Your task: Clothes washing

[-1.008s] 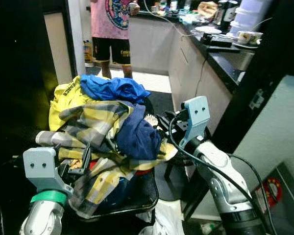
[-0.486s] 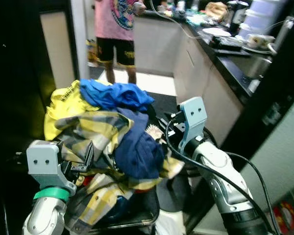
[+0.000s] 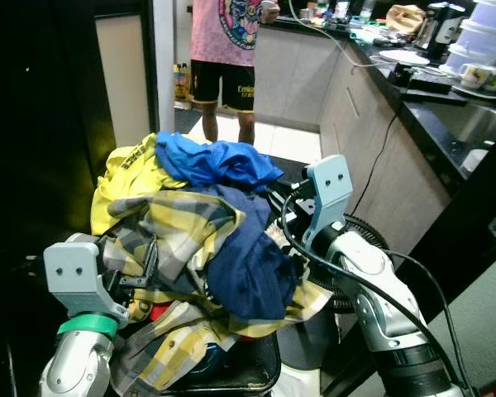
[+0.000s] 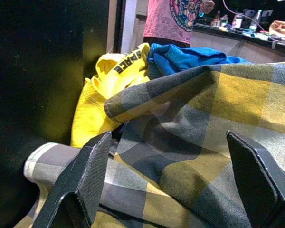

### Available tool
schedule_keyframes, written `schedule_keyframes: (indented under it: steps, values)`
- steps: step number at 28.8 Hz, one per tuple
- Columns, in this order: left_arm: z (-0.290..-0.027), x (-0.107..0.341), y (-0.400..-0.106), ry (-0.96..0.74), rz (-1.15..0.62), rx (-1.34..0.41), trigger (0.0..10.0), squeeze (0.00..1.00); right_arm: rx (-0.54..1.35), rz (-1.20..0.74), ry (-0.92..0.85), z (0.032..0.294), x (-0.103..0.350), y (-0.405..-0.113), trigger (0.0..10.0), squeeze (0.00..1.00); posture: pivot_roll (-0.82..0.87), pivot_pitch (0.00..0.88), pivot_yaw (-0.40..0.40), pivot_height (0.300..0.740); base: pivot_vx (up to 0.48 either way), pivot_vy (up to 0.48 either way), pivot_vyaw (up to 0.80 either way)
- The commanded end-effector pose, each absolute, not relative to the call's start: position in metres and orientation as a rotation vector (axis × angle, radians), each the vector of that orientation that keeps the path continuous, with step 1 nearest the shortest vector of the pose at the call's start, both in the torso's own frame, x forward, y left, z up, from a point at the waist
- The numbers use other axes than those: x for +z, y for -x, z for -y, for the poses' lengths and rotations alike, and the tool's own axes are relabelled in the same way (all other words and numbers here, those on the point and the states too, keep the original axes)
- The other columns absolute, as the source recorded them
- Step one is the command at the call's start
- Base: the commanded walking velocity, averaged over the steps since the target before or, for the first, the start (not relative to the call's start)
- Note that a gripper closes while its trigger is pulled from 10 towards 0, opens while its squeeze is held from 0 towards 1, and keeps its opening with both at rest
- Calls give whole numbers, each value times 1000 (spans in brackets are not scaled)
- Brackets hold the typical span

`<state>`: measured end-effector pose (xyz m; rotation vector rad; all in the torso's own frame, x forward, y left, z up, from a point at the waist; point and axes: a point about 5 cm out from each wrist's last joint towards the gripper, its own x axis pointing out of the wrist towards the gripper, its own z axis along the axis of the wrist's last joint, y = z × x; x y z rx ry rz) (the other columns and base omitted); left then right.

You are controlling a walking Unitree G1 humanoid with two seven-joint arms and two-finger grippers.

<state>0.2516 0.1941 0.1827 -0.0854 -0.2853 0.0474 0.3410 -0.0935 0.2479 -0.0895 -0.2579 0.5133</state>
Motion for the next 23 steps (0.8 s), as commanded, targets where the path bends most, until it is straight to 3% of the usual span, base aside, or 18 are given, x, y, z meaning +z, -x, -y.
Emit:
schedule_keyframes:
  steps: [1,13,18,23]
  values:
    - [-192,183,-252,106,292,42,10000,0,498,275,65,98,253,-344,10000,0,56,12,-56,740,0,0,0]
    - [-191,185,-251,118,300,28,10000,0,510,313,55,95,262,-348,10000,0,63,12,-61,740,0,0,0]
    - [-190,185,-249,107,302,19,10000,0,513,312,53,94,262,-348,10000,0,61,13,-60,740,0,447,0]
    - [-190,185,-249,125,306,21,10000,0,516,317,51,94,264,-348,10000,0,60,13,-57,740,0,0,0]
